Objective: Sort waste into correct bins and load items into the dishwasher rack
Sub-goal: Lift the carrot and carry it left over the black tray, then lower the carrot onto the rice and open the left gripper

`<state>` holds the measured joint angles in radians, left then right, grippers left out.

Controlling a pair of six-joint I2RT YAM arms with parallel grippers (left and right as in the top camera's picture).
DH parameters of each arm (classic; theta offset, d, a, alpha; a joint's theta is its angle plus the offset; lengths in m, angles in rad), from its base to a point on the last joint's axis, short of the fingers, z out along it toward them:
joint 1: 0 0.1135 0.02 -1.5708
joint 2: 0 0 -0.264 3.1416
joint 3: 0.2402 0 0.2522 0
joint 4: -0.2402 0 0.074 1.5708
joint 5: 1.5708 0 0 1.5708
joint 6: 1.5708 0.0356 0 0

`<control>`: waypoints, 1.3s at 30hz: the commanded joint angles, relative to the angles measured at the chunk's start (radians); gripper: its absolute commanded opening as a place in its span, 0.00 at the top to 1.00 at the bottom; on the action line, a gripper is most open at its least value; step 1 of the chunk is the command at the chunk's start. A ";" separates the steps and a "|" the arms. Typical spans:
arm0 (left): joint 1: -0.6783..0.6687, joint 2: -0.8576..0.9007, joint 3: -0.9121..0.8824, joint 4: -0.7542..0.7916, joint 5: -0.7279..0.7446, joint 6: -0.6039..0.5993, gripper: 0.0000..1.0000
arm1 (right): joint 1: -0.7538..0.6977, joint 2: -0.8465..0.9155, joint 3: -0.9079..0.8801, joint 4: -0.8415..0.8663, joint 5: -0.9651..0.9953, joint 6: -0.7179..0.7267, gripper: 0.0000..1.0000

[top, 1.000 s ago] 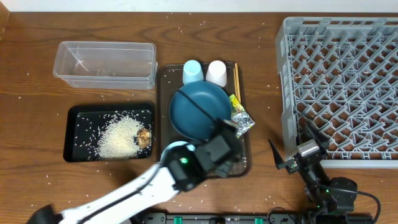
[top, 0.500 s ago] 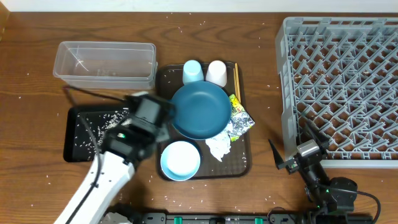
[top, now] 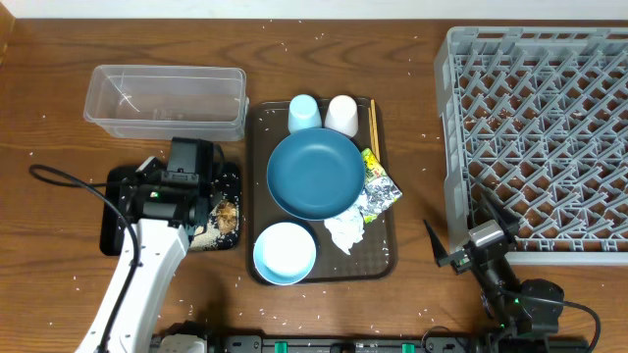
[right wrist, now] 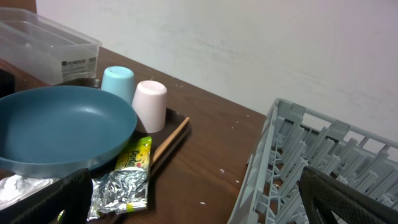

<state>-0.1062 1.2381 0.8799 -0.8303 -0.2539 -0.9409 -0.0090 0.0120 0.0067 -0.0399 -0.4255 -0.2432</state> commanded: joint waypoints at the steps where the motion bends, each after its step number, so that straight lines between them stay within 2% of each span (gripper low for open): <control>1: 0.005 0.038 -0.010 0.003 -0.029 -0.117 0.91 | -0.010 -0.003 -0.001 -0.004 0.010 -0.009 0.01; 15: 0.093 0.249 -0.010 0.080 -0.098 -0.127 0.91 | -0.010 -0.003 -0.001 -0.004 0.010 -0.009 0.01; 18: 0.106 0.276 -0.010 0.080 -0.098 -0.127 0.84 | -0.010 -0.003 -0.001 -0.004 0.010 -0.009 0.01; 24: 0.106 0.286 -0.010 0.084 -0.095 -0.127 0.83 | -0.010 -0.003 -0.001 -0.004 0.010 -0.008 0.01; 25: 0.106 0.286 -0.010 0.088 -0.096 -0.127 0.77 | -0.010 -0.003 -0.001 -0.004 0.010 -0.009 0.01; 26: 0.106 0.286 -0.010 0.092 -0.096 -0.126 0.75 | -0.010 -0.003 -0.001 -0.004 0.010 -0.009 0.01; 37: 0.106 0.286 -0.010 0.122 -0.096 -0.124 0.74 | -0.010 -0.003 -0.001 -0.004 0.010 -0.009 0.01; 39: 0.106 0.286 -0.010 0.122 -0.096 -0.091 0.74 | -0.010 -0.003 -0.001 -0.004 0.010 -0.009 0.01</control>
<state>-0.0036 1.5215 0.8757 -0.7063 -0.3214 -1.0508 -0.0090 0.0120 0.0067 -0.0399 -0.4252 -0.2432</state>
